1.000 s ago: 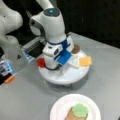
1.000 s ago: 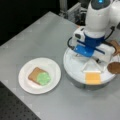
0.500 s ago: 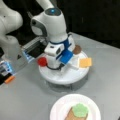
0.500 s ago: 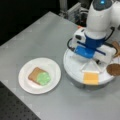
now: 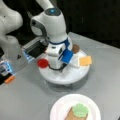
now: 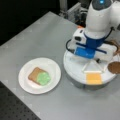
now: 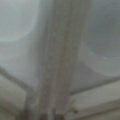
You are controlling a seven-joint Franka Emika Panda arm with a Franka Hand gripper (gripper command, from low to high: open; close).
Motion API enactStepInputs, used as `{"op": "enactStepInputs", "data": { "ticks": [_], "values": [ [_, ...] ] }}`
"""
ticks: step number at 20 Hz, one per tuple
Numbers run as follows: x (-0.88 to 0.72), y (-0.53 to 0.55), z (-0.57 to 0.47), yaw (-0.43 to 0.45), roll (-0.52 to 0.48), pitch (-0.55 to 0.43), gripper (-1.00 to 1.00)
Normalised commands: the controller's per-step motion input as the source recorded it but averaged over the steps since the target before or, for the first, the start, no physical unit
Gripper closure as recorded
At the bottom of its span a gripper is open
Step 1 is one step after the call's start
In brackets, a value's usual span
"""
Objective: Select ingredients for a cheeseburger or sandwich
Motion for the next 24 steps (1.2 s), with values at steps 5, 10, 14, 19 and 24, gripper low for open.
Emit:
{"op": "enactStepInputs", "data": {
  "ticks": [5,10,14,19,24],
  "values": [
    [0.21,-0.03,-0.12,0.49,0.114,0.133,-1.0],
    [0.23,-0.05,-0.11,0.512,0.081,0.119,-1.0],
    [0.29,-0.05,-0.09,0.502,0.051,0.164,-1.0],
    [0.38,-0.05,-0.1,0.516,0.017,0.19,-1.0],
    [0.49,-0.03,-0.1,0.593,0.031,0.225,-1.0]
  ]
}}
